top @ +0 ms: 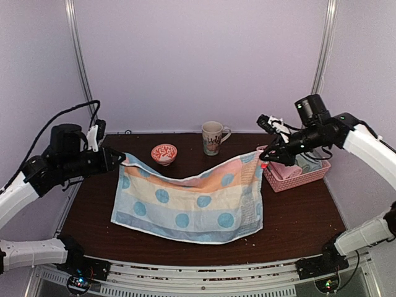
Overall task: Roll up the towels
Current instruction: Flatten out the towel at the center of the board.
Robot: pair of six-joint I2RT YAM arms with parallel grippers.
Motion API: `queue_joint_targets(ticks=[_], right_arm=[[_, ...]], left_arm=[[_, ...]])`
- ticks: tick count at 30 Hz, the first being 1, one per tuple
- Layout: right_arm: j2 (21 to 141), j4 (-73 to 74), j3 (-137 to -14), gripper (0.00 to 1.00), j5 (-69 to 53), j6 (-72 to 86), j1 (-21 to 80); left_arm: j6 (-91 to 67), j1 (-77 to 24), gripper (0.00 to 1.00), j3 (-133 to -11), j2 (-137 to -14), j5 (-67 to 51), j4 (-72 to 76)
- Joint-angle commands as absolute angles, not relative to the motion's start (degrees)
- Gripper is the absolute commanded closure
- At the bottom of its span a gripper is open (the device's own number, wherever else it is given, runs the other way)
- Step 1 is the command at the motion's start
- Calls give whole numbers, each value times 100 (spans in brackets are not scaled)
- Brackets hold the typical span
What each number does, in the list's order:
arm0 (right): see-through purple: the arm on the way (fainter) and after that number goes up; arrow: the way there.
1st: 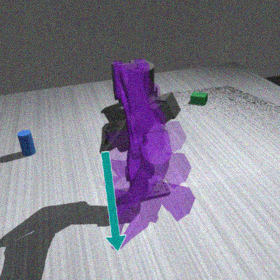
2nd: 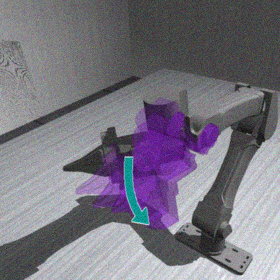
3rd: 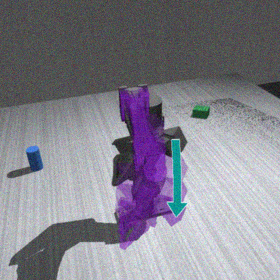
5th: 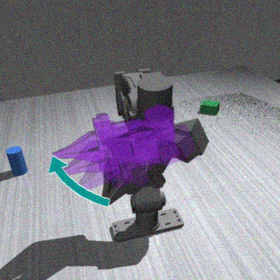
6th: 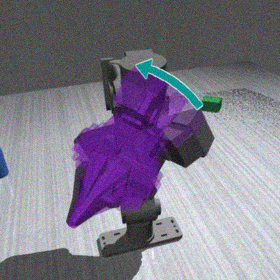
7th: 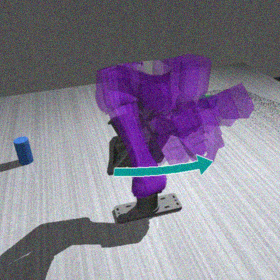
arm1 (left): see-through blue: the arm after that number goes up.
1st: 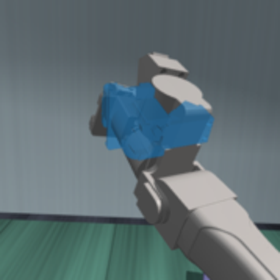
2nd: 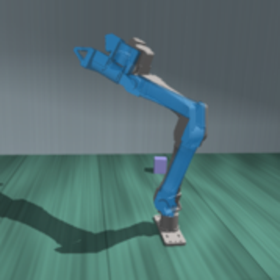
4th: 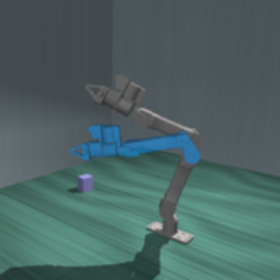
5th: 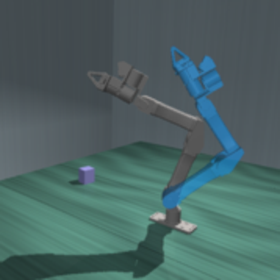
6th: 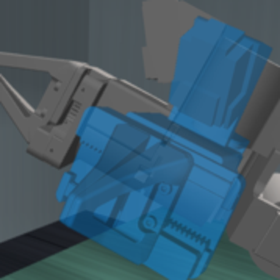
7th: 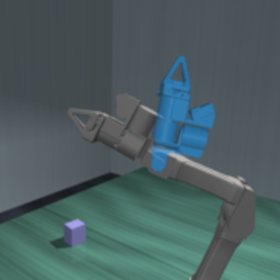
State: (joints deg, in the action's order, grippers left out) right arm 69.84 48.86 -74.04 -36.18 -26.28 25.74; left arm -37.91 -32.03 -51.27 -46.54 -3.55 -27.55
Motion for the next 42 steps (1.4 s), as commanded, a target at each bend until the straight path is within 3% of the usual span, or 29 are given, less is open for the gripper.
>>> queue_joint_targets(ticks=[1, 2, 6, 11, 15, 23, 42], right_arm=[[9025, 4298, -7939, 85, -2361, -1775, 2535], [9493, 4291, -8246, 82, -1999, -1608, 2527], [10742, 4238, -9228, 68, -1331, -1220, 2459], [10483, 4199, -9233, 61, -1289, -1226, 2450], [9614, 4088, -8214, 60, -2146, -1939, 2609], [8673, 4394, -6413, 63, -2115, -2981, 4118], [9367, 3852, -5426, 74, -1429, -3183, 4852]], left_arm=[[-4024, -2684, 100, -4852, -6056, 333, -2260], [-3960, -2498, 98, -4919, -6513, 331, -2058], [-3819, -1960, 69, -5287, -7889, 89, -1339], [-3642, -1946, 56, -5365, -7908, -159, -1295], [-3558, -1947, 57, -4863, -7409, -318, -1573], [-3570, -1958, 79, -4054, -6800, -1117, -2568], [-4188, -2097, 82, -3126, -7770, -1465, -2727]])
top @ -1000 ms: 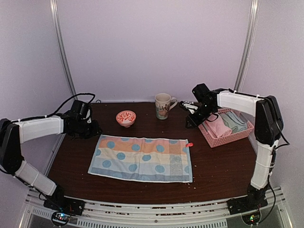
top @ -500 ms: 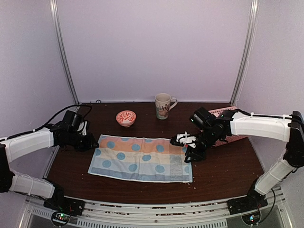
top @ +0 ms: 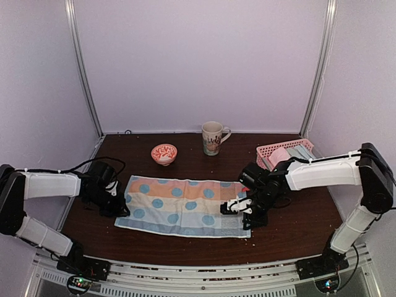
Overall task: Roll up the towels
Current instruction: Flatten out the towel at the center of the board.
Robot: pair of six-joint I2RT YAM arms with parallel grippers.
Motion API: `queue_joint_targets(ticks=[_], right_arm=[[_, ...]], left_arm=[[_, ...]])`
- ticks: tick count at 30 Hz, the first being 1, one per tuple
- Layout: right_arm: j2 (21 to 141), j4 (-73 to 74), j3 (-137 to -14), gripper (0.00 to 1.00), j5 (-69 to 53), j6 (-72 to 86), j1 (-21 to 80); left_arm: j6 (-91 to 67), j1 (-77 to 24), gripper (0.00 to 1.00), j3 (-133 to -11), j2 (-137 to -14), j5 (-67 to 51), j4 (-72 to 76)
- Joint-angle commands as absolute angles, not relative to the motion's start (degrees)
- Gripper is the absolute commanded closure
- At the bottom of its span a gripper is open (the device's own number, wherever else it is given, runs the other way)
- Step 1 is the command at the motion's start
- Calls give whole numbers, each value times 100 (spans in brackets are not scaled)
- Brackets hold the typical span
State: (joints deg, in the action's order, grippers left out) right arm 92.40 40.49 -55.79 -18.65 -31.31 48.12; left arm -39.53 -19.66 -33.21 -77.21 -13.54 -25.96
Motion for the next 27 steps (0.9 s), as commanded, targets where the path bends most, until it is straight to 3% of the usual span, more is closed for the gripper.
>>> queue_joint_targets(ticks=[1, 20, 27], right_arm=[[9376, 3838, -5352, 74, -1338, -3196, 4852], [9097, 4269, -4755, 77, -372, -3934, 4730], [8839, 5036, -5246, 66, -1169, -4023, 4712]], left_arm=[[-4227, -2143, 82, -3070, -7739, -1460, -2824], [-5188, -2868, 83, -2667, -6373, -785, -4201], [-4496, -2887, 73, -3599, -6242, -717, -4504]])
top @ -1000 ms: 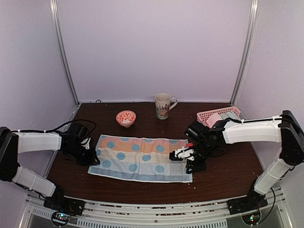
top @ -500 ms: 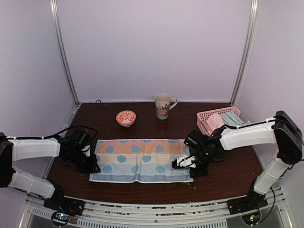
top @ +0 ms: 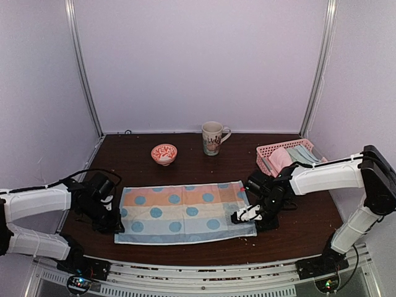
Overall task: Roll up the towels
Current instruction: Flatten out the towel at the center of the board.
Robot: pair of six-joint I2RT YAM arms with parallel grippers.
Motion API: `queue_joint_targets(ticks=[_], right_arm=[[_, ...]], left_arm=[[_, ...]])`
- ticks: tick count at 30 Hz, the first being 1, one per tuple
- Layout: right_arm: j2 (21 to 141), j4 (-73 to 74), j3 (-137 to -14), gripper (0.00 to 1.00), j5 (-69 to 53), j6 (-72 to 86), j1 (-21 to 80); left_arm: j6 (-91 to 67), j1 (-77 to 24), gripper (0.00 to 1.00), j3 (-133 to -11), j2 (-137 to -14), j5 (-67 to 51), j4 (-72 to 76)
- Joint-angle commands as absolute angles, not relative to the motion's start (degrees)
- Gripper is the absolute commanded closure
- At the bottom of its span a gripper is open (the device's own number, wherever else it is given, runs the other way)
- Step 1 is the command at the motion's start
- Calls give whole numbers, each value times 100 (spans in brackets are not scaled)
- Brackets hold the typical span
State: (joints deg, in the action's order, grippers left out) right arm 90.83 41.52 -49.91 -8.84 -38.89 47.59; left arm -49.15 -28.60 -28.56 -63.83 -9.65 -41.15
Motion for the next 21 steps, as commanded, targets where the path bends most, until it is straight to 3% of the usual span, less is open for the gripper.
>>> queue_joint_targets(ticks=[1, 3, 6, 9, 15, 21], right_arm=[[8730, 5132, -5352, 64, -1282, -4026, 4711], [8551, 5215, -5559, 60, -1363, -3975, 4695], [8522, 5132, -5972, 59, -1483, -3726, 4431], [8916, 4964, -6769, 60, -1660, -3206, 3798], [10354, 5095, -8536, 67, -2052, -2358, 2881], [11755, 5345, -9583, 65, -1808, -1876, 2790]], left_arm=[[-4370, -2884, 71, -3906, -6182, -527, -4584], [-4023, -2875, 63, -4466, -6147, -121, -4617], [-3368, -2793, 43, -5082, -6343, 359, -4464], [-2839, -2444, 32, -5389, -6775, 579, -4136], [-2287, -1826, 29, -5721, -7860, 335, -3193], [-2251, -1241, 29, -5460, -8245, -506, -2026]])
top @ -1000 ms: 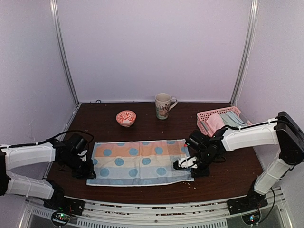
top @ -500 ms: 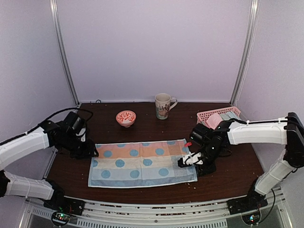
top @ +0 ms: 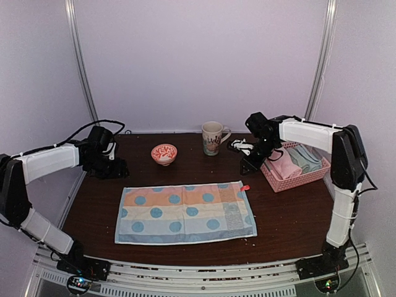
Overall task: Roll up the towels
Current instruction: Flatten out the towel at the center of the board, then pick up the towel from the center of the board.
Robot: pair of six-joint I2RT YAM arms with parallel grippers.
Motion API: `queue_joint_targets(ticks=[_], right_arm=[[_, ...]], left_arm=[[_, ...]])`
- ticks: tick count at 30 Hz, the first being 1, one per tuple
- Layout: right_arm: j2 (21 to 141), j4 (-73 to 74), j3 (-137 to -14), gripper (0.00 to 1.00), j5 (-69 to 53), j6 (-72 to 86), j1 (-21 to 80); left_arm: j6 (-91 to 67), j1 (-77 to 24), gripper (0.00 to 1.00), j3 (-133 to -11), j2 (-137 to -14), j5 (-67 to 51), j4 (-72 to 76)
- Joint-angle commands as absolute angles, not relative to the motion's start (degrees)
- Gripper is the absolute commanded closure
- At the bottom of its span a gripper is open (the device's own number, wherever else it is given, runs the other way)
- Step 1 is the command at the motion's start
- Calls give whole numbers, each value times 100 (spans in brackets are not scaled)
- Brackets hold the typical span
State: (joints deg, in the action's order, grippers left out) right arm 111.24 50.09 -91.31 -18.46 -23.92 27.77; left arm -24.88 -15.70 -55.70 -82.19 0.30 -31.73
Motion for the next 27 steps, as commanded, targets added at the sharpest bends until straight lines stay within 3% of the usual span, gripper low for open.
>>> queue_joint_targets(ticks=[1, 6, 17, 27], right_arm=[[11943, 5376, -9699, 65, -1790, -1846, 2759], [12555, 5629, -10306, 63, -1682, -1807, 2682], [12888, 5808, -10327, 62, -1832, -1865, 2686], [13081, 5768, -10498, 78, -2108, -1821, 2636]], left_arm=[[-2276, -1083, 29, -5417, -8310, -716, -1939], [-2275, -667, 28, -5360, -8681, -1152, -1846], [-2159, -356, 29, -5230, -9094, -1571, -1942], [-1945, -187, 31, -5262, -9294, -1719, -1909]])
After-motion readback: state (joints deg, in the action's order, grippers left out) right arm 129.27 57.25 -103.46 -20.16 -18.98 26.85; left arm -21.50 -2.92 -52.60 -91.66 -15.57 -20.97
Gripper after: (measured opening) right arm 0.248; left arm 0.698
